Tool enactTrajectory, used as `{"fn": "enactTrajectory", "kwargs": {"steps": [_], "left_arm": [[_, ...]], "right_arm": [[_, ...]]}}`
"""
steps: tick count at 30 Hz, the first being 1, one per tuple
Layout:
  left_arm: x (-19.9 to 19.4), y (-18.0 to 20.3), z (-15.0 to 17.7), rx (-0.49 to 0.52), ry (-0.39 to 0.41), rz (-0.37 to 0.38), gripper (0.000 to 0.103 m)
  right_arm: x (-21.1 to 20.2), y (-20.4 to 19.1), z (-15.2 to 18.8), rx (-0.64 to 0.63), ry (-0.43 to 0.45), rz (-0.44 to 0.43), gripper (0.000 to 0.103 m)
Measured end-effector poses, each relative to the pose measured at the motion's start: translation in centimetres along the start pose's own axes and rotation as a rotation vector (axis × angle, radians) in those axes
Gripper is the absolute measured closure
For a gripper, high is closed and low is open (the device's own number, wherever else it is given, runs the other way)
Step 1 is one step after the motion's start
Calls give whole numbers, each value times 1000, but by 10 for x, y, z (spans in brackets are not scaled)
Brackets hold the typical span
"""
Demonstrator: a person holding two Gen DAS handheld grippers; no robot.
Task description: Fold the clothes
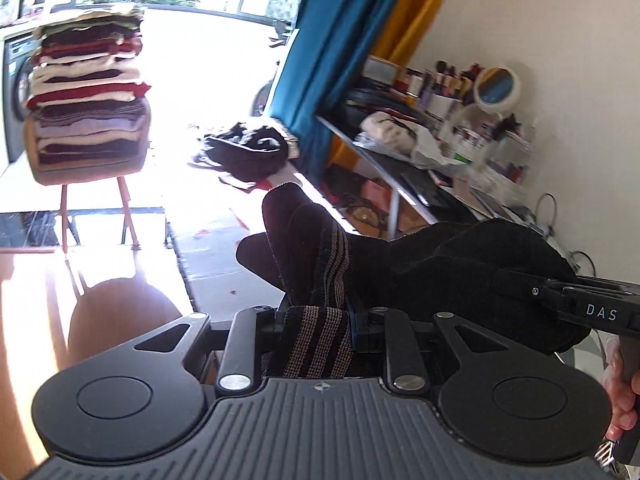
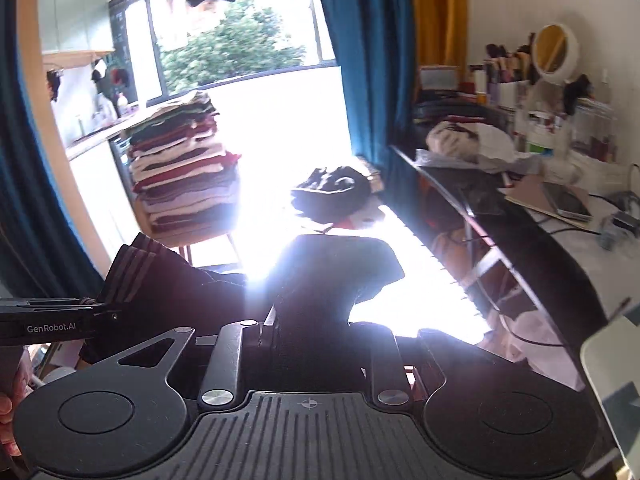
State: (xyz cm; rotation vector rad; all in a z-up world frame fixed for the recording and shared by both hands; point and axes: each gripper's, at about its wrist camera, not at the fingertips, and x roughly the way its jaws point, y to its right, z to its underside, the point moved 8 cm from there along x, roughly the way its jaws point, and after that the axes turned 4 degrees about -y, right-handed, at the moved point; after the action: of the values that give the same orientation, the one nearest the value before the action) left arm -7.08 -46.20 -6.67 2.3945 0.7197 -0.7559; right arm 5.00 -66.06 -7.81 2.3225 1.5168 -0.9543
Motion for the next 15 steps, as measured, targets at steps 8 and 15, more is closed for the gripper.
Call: {"fn": "enactTrajectory", "kwargs": {"steps": [8, 15], "left_arm": [[14, -105, -25, -124, -6, -161, 79], [62, -196, -98, -121, -52, -234, 79]], "right_arm": [[101, -108, -37, -121, -83, -181, 83], [216, -140, -103, -98, -99, -284, 83]]}}
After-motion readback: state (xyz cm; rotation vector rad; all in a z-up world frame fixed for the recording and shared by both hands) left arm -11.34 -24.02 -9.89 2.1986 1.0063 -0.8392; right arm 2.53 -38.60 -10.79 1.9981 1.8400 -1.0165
